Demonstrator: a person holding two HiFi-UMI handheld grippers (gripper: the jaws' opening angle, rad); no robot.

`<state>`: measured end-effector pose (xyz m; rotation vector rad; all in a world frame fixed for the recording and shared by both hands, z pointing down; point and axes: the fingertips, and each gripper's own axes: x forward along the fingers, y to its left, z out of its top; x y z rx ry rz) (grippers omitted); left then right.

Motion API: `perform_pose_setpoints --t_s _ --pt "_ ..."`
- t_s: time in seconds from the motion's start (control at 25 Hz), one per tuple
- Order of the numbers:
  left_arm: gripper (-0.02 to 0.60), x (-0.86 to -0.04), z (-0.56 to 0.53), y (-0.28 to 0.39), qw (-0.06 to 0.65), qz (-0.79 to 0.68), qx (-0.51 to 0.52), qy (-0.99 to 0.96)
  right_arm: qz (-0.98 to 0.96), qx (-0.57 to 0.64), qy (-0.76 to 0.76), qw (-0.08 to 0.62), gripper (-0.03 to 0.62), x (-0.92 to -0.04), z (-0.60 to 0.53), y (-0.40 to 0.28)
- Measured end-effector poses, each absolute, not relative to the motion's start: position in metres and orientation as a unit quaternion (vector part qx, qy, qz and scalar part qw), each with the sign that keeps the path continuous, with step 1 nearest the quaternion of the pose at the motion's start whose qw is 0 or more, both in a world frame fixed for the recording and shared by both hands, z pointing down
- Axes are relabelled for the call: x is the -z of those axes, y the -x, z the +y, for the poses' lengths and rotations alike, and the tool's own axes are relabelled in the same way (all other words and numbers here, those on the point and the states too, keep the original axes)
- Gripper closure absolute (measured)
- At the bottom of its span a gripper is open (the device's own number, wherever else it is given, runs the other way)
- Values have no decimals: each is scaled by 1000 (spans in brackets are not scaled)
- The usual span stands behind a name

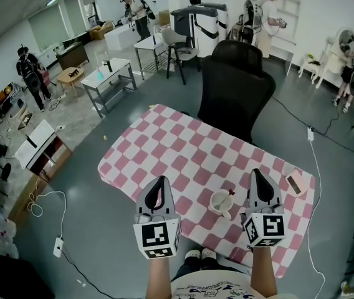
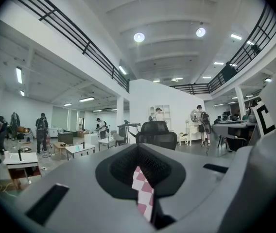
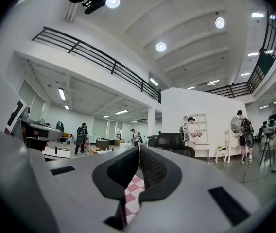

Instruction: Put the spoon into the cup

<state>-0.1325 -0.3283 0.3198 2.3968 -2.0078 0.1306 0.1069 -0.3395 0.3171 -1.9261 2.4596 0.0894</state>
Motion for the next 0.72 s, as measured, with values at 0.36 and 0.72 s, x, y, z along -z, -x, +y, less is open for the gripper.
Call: perform_pose_setpoints --t_s 0.36,0.72 --pt "571 -318 -322 126 5 -638 -40 -769 787 -24 616 9 579 -318 -333 -110" --pt "571 -323 -321 125 10 -638 -42 -769 787 -22 617 6 579 -321 -333 -111"
